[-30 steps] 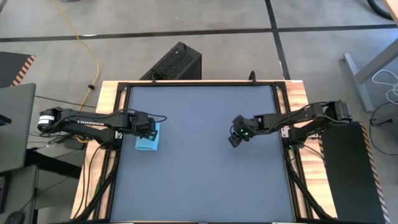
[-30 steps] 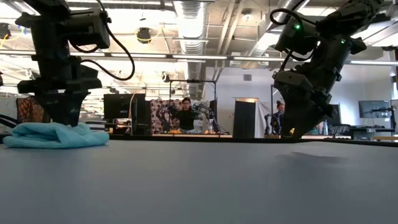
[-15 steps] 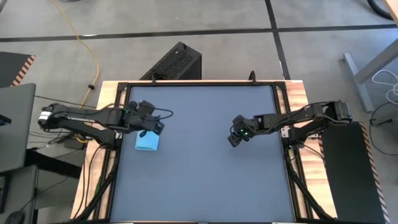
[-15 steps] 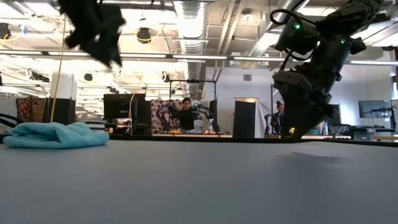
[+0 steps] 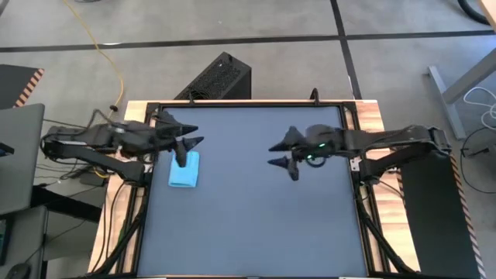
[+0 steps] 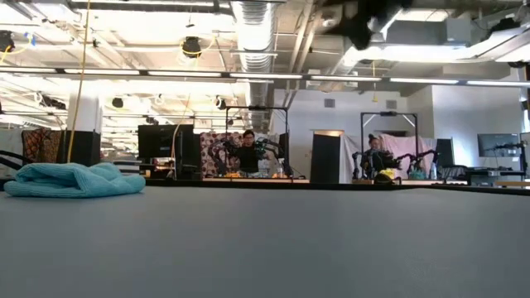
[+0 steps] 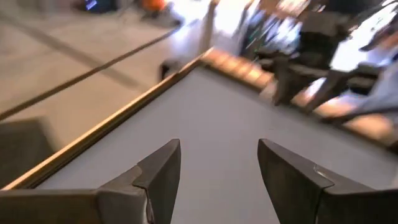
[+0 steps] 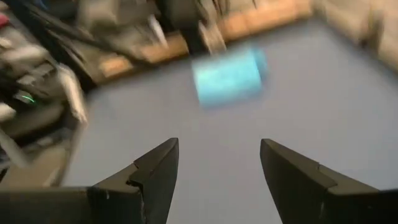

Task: Roll towel
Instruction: Return to Home Position

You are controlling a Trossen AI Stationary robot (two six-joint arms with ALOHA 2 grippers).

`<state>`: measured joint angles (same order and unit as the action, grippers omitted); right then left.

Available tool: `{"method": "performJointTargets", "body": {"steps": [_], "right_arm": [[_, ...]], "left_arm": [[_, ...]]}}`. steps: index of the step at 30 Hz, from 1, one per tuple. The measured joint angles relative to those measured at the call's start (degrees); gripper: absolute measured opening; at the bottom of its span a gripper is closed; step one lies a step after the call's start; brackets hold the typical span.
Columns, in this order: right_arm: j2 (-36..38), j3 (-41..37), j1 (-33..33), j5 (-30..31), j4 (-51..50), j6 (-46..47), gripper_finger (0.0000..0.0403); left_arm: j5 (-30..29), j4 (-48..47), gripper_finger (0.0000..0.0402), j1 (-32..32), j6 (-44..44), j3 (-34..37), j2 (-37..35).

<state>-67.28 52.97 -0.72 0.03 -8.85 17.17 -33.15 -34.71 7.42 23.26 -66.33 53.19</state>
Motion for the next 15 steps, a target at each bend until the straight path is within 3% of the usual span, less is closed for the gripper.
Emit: {"method": "performJointTargets", "body": {"steps": [10, 15], "right_arm": [[12.0, 7.5, 0.2, 0.3, 1.5, -7.6, 0.0254], [15.3, 7.5, 0.2, 0.7, -2.6, -8.5, 0.0254]], "left_arm": [[8.2, 24.7, 0.0202, 3.5, -4.8, 10.5, -16.5], [3.5, 21.5, 0.0202, 3.6, -3.7, 15.8, -23.9]]}}
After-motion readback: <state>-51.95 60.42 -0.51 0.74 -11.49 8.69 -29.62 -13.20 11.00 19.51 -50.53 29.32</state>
